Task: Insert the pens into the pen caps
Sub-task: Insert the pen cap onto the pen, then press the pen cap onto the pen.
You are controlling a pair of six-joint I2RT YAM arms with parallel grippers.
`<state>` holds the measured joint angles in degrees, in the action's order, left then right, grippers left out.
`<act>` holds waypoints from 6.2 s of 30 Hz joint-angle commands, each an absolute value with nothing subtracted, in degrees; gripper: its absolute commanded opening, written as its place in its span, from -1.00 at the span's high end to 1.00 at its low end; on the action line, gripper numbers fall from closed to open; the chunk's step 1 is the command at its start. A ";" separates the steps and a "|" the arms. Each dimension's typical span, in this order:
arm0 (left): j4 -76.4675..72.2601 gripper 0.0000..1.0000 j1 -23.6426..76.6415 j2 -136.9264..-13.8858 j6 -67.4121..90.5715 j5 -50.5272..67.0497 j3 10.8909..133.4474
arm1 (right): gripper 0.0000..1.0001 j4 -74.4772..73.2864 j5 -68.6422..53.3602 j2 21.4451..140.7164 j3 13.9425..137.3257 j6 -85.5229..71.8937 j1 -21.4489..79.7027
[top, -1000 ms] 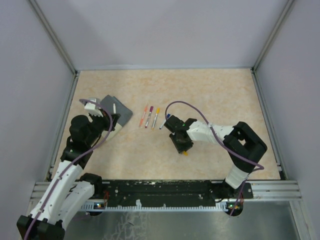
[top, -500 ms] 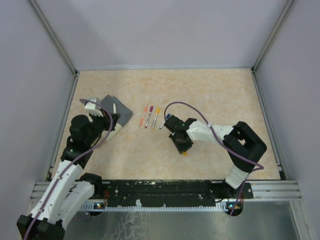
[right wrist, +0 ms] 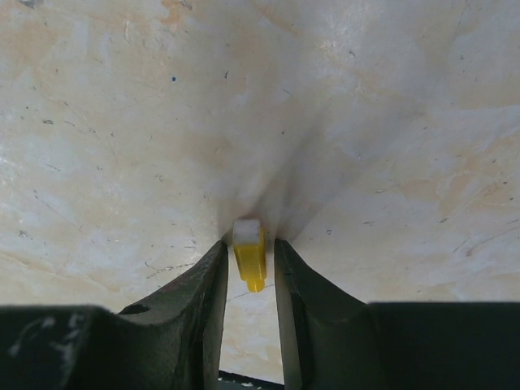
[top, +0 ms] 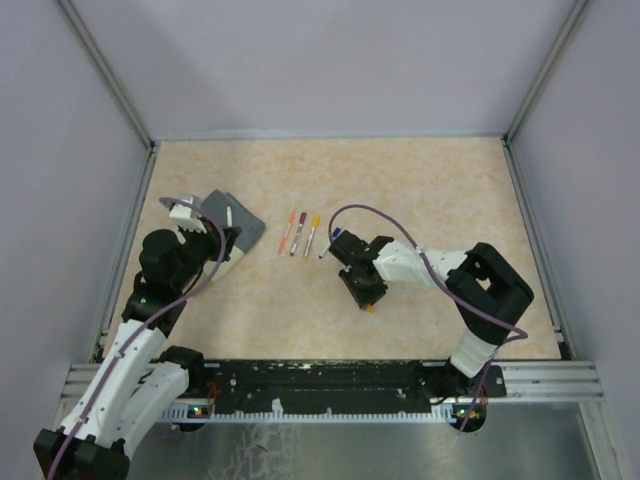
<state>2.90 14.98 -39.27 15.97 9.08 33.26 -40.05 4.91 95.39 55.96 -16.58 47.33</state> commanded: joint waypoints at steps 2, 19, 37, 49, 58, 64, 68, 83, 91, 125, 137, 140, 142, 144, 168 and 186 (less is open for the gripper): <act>0.88 1.00 14.59 -39.45 15.29 9.93 33.40 | 0.47 -42.79 4.40 97.83 54.87 -15.74 46.70; -0.86 0.87 13.93 -43.35 21.07 11.48 32.87 | 1.00 -32.11 6.58 88.28 54.09 -17.29 44.00; -9.65 1.00 24.33 -55.23 22.25 25.71 36.09 | 1.00 8.57 5.19 59.40 40.96 -35.02 39.91; -28.71 1.00 36.13 -60.41 26.68 29.39 34.99 | 1.00 42.91 4.53 55.15 30.88 -50.86 39.90; -29.34 1.00 39.29 -63.68 23.84 33.20 37.87 | 1.00 50.12 -3.17 57.98 31.85 -53.66 39.92; -29.44 1.00 40.27 -63.80 23.47 32.91 37.88 | 1.00 49.33 -3.47 58.12 31.94 -53.41 39.90; -29.52 1.00 40.42 -63.97 23.38 32.60 37.96 | 1.00 48.38 -4.15 58.25 32.18 -53.02 39.91; -29.53 1.00 40.76 -63.63 22.82 32.36 37.81 | 1.00 45.02 -4.90 58.27 32.80 -51.24 39.92; -29.53 1.00 40.83 -64.01 22.86 32.43 38.06 | 1.00 43.98 -6.12 58.34 33.03 -50.74 39.91; -33.73 1.00 41.04 -62.93 23.42 29.27 37.74 | 1.00 21.08 -16.82 58.75 36.14 -43.32 40.26; -36.73 1.00 41.04 -64.57 24.49 29.26 38.64 | 0.89 24.01 -10.91 57.28 32.79 -45.87 44.61; -35.88 1.00 41.04 -64.11 23.98 29.20 38.39 | 0.77 22.85 -10.24 56.25 34.14 -44.93 43.41; -35.28 1.00 41.04 -63.71 23.77 29.14 38.30 | 0.68 22.40 -10.15 55.59 34.82 -44.91 42.30; -34.96 1.00 41.04 -63.27 23.57 28.84 38.12 | 0.58 21.49 -9.59 54.87 35.46 -44.56 41.29; -34.54 1.00 41.04 -63.15 24.04 29.01 37.70 | 0.04 12.92 -3.20 51.30 46.20 -33.58 40.64; -35.33 1.00 41.13 -64.17 24.47 31.11 37.96 | 0.04 17.31 -6.08 56.20 51.41 -34.82 40.69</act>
<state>-32.62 40.91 -64.29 24.40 29.63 36.14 12.78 -3.14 54.00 47.86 -34.26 40.82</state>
